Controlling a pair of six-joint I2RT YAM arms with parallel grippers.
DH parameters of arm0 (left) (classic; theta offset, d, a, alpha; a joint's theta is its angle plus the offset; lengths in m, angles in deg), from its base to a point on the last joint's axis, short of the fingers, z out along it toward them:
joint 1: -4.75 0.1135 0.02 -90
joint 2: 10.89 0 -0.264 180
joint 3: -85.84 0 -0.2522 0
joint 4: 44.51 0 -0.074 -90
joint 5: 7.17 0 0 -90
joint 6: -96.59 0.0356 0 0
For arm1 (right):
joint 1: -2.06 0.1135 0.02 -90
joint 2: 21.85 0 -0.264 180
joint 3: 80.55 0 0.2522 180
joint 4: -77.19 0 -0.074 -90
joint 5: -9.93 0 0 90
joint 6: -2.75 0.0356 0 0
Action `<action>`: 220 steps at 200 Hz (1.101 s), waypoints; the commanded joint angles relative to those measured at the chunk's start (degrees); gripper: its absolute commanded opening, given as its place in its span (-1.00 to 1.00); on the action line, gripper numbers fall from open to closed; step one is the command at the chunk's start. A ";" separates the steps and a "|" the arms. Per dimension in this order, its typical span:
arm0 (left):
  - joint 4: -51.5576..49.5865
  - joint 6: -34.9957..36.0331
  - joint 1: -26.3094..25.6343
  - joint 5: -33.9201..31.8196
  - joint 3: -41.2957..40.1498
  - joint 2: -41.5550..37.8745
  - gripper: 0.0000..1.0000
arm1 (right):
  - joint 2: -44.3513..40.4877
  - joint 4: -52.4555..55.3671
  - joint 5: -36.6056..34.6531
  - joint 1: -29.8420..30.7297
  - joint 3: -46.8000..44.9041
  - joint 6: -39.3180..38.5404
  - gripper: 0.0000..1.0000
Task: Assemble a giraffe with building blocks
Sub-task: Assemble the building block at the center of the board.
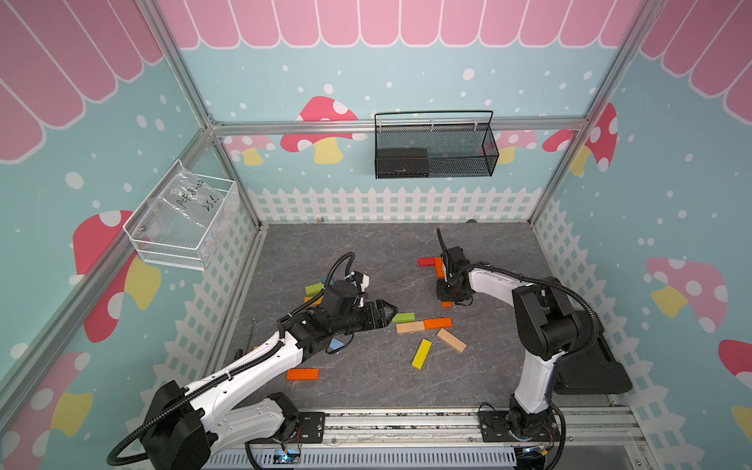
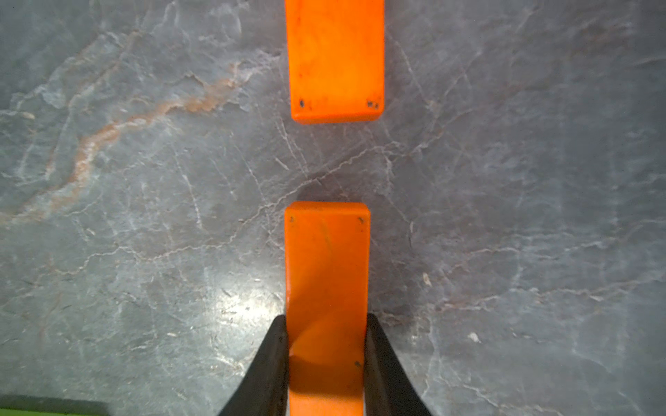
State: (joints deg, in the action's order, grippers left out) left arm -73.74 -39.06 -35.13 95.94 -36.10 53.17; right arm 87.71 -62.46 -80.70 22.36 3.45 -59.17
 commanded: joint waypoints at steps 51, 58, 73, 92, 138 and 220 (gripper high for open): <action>-0.77 0.50 -0.21 -0.80 0.79 -0.99 0.63 | 3.84 1.18 -1.62 -0.61 2.42 -0.30 -0.38; -0.63 0.51 -0.24 -0.76 0.73 -0.99 0.63 | 3.92 1.19 -1.53 -0.61 2.53 -0.30 -0.38; -0.60 0.65 -0.25 -0.72 0.75 -0.99 0.63 | 4.10 1.08 -1.54 -0.61 2.53 -0.30 -0.37; -0.57 0.73 -0.20 -0.81 0.63 -0.96 0.63 | 4.38 1.10 -1.64 -0.67 2.76 -0.21 -0.36; -0.45 0.73 -0.20 -0.80 0.53 -0.95 0.63 | 5.19 1.01 -1.98 -0.79 3.50 -0.35 -0.36; -0.39 0.85 -0.21 -0.98 0.36 -0.60 0.63 | 5.49 1.10 -1.83 -0.96 4.56 -0.57 -0.28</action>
State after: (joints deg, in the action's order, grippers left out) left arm -73.87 -38.82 -35.13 95.87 -36.10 53.14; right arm 90.70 -62.22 -81.94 21.92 7.36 -59.76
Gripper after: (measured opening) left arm 0.814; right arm 0.356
